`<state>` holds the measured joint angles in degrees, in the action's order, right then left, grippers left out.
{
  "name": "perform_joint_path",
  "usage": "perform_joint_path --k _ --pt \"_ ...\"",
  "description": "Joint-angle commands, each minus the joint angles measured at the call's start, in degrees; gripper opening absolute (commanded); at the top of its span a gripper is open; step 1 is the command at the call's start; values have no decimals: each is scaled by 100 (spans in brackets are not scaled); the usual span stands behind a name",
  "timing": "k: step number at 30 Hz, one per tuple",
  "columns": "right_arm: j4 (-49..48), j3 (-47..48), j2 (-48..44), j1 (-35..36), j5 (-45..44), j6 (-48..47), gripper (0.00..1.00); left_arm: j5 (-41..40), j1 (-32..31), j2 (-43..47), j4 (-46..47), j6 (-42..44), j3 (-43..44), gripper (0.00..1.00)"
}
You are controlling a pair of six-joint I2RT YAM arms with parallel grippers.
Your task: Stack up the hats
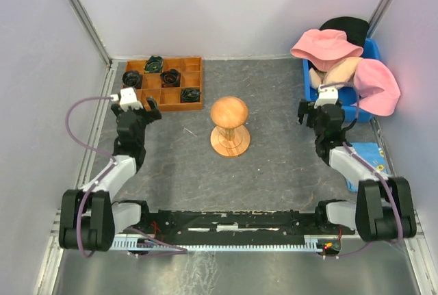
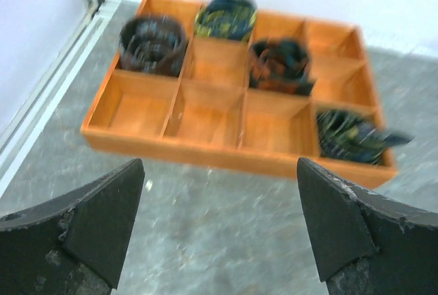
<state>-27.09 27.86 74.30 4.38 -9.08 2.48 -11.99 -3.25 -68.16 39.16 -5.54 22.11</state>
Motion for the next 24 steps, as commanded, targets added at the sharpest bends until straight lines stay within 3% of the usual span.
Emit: perform_joint_path --k 1,3,5,8,13,16,18,24 --pt "1967 1158 -905 -21 114 524 99 631 -25 654 -2363 -912 1149 99" --pt "2884 1785 -1053 -16 -31 721 99 1049 -96 845 -2739 -1119 1359 99" --pt "3595 2298 -1079 -23 -198 744 99 954 -284 1148 -2973 -1267 1487 99" --pt "4029 2923 -942 -31 -303 674 99 832 -466 1280 -3421 -1301 1732 99" --pt "5389 4725 187 -178 125 1200 99 856 -712 1090 -4283 -1292 2361 99" --pt "6101 5859 994 -615 1121 2250 99 716 -936 1016 -4686 -1250 2748 99" --pt "6059 6258 1337 -933 1805 3282 99 767 -968 1035 -4785 -1208 2873 99" --pt "5760 6466 1910 -1536 2078 5761 99 863 -968 1193 -4873 -1105 2885 99"
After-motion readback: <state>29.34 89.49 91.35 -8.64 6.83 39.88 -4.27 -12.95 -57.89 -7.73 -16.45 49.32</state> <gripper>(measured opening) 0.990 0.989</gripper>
